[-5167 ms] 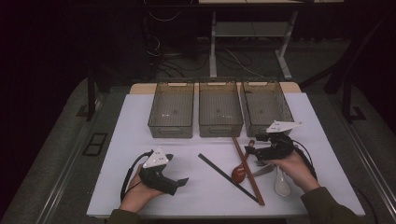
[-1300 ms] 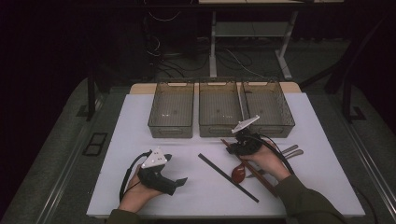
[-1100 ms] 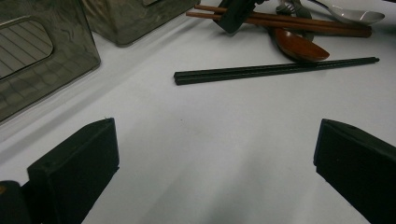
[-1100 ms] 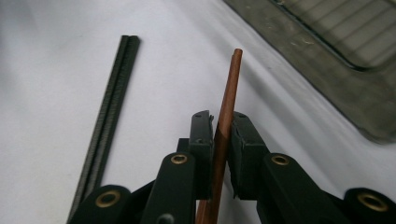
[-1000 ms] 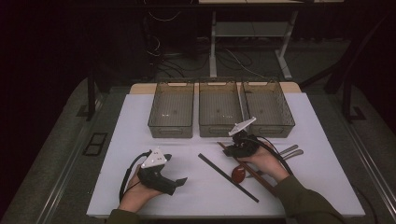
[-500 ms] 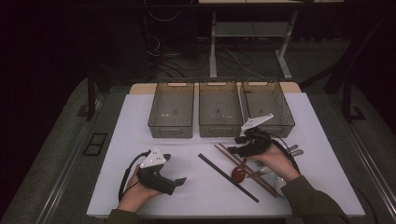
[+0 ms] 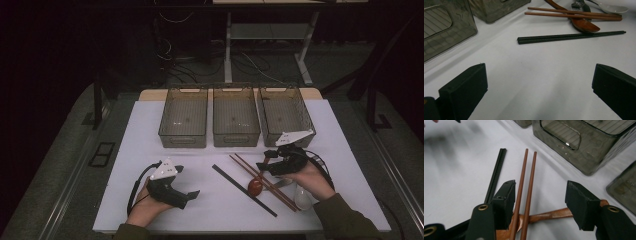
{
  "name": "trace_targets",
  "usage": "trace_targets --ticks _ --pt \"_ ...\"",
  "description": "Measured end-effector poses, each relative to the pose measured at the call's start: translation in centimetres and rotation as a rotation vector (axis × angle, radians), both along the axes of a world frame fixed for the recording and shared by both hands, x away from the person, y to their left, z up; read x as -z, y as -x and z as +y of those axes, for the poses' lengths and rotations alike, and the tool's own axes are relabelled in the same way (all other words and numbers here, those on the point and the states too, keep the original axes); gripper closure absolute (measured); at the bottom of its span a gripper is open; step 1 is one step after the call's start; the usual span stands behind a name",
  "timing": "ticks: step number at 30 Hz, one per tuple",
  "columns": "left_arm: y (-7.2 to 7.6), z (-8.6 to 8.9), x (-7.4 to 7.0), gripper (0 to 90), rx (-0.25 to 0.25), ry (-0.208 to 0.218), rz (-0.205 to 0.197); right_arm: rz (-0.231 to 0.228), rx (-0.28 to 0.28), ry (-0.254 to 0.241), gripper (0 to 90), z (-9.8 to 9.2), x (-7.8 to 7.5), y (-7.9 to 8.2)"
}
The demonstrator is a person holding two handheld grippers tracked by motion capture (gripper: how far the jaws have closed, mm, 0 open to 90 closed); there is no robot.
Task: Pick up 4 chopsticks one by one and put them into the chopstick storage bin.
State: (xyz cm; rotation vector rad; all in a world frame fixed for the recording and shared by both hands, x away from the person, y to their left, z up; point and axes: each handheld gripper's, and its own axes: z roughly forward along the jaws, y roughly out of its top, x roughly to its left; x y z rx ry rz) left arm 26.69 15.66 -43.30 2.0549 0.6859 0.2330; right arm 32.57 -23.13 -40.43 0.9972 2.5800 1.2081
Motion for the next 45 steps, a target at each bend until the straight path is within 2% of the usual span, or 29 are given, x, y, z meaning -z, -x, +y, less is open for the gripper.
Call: trace_targets --ticks 10,19,24,29,33,37,39,40,45 --pt "0.0 0.0 0.0 0.0 0.001 0.005 -0.001 -0.017 -0.004 -0.023 40.8 -2.0 -0.2 2.2" --pt "0.2 -0.2 0.0 0.0 0.003 0.006 0.003 0.001 0.017 -0.046 44.8 -4.2 0.3 4.3" --pt "0.2 -0.3 0.0 0.0 0.008 0.002 0.001 0.013 0.046 -0.04 52.4 -5.2 0.9 5.5" --pt "0.3 -0.3 0.0 0.0 0.005 0.006 0.002 0.024 0.039 -0.051 59.1 -5.3 0.9 6.2" --pt "0.3 -0.3 0.0 0.0 0.005 0.006 0.003 0.033 0.008 -0.017 66.7 -4.7 1.3 6.9" --pt "0.3 -0.3 0.0 0.0 0.006 0.006 0.003 0.049 -0.019 0.017 70.3 -4.1 1.8 7.2" --pt "0.3 -0.3 0.0 0.0 0.006 0.007 0.004 0.049 -0.027 0.029 71.0 -3.9 1.9 7.3" --pt "0.3 -0.3 0.0 0.0 0.006 0.006 0.003 0.045 -0.035 0.054 72.5 -3.5 2.1 7.4" --pt "0.3 -0.3 0.0 0.0 0.006 0.007 0.003 0.039 -0.053 0.084 76.2 -3.1 2.3 7.4"
